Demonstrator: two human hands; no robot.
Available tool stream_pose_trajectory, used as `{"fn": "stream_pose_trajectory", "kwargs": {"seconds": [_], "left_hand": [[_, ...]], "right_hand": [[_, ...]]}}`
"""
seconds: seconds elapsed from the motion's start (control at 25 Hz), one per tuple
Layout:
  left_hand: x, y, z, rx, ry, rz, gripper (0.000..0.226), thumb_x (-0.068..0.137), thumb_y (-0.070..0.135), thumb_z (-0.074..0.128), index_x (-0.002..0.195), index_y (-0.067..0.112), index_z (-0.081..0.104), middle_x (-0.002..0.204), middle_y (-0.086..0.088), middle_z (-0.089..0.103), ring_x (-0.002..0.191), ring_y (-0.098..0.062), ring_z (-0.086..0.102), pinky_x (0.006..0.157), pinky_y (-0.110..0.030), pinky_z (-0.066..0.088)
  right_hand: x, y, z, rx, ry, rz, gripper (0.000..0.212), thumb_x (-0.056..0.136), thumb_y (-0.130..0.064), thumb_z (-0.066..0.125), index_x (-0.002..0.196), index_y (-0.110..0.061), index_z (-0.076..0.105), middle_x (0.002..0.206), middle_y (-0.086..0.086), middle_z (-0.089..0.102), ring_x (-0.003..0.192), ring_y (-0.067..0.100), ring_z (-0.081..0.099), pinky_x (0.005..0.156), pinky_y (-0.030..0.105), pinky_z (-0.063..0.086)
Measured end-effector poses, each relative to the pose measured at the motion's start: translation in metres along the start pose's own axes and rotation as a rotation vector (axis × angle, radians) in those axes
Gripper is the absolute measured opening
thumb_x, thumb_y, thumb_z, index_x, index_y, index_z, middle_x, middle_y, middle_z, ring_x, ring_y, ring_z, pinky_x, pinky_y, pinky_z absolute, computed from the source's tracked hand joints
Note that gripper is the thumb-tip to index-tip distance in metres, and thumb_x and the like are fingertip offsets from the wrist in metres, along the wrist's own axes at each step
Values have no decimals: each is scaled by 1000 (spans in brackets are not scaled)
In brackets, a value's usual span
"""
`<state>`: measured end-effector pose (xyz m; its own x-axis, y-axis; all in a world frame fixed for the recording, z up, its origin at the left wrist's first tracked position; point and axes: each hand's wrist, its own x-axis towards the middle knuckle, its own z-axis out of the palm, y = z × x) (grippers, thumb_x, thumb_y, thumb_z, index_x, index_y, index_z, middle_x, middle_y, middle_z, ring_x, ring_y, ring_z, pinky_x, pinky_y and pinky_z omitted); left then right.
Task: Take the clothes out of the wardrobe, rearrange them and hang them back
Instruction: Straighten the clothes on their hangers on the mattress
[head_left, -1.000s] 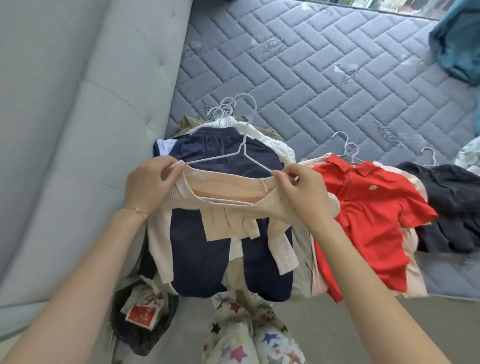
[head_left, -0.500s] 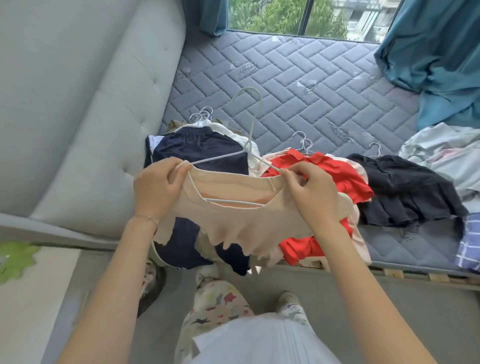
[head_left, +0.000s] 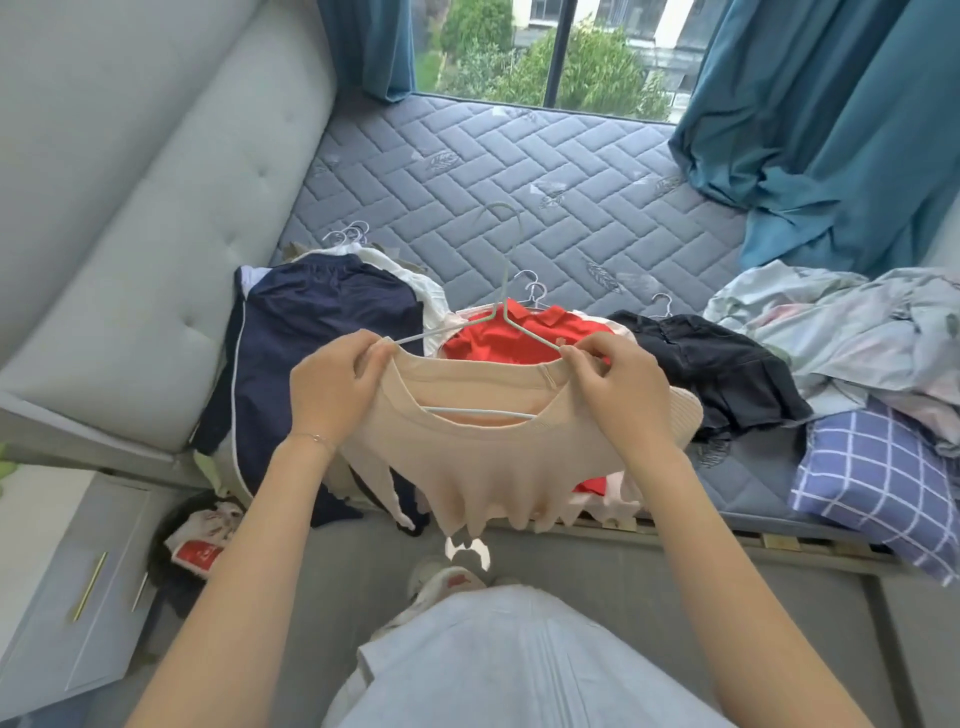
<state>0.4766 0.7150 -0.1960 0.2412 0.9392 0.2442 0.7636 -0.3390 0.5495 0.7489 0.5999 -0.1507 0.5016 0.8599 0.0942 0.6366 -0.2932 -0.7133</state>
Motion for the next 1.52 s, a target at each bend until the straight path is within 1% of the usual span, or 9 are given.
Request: {"fn": "stream_pose_trajectory", "kwargs": {"seconds": [0.08,0.28,0.44,0.84,0.96,1.16,1.24,1.36,1.52], "left_hand": [[-1,16,12,-8,-23,23,22,96,42,51,89,28,66,84,9,69,78,-15,62,65,-27,37],[6,37,48,-9,-82,60,22,95,42,52,88,27,66,84,6,69,79,-17,63,65,-31,43],[16,43,78,-32,-134,55,20,94,39,55,88,26,67,83,4,69,79,-20,63,63,-29,38],[84,41,160,-142,-286,-44,23,96,38,54,92,20,68,86,0,70,82,-24,62,75,-40,48],[111,33,202,-122,-290,-119,22,96,33,55,90,17,68,85,-4,70,82,-28,61,77,-41,47],[159,-5,307,-66,-253,-205,20,96,26,55,88,13,69,82,-11,69,83,-34,59,80,-43,40],[178,-28,358,-57,-232,-206,21,96,26,54,86,13,67,84,-9,67,86,-33,58,82,-43,39],[207,-66,449,3,-205,-159,21,96,27,54,90,13,68,88,-13,67,91,-35,56,88,-45,37],[227,-110,537,57,-151,-122,23,95,31,54,96,13,70,100,-13,69,99,-34,57,89,-42,33]], "right_hand": [[-2,15,-14,3,19,17,14,89,-34,65,82,-22,69,78,-13,63,78,7,55,66,25,35],[-2,47,-33,-14,51,83,14,89,-33,65,82,-22,70,84,-10,68,83,13,60,74,36,48],[6,68,-33,-43,58,140,14,89,-34,66,83,-22,70,84,-11,68,82,11,60,76,36,49],[89,117,-3,-62,37,190,15,88,-33,66,83,-20,70,85,-9,66,83,15,59,72,35,46],[141,149,23,-38,-48,206,15,89,-34,65,85,-21,71,88,-6,67,86,16,61,73,34,45],[223,229,106,-80,-148,202,17,91,-37,62,88,-22,70,90,-5,68,87,13,61,65,25,32],[248,270,143,-96,-139,193,18,92,-37,61,88,-22,70,92,-4,68,88,13,60,68,26,36],[281,339,207,-100,-86,189,20,93,-35,59,89,-19,70,92,-2,68,90,17,60,80,38,46],[311,401,270,-150,-49,180,22,94,-34,57,92,-17,71,96,0,69,93,18,60,82,38,45]]}}
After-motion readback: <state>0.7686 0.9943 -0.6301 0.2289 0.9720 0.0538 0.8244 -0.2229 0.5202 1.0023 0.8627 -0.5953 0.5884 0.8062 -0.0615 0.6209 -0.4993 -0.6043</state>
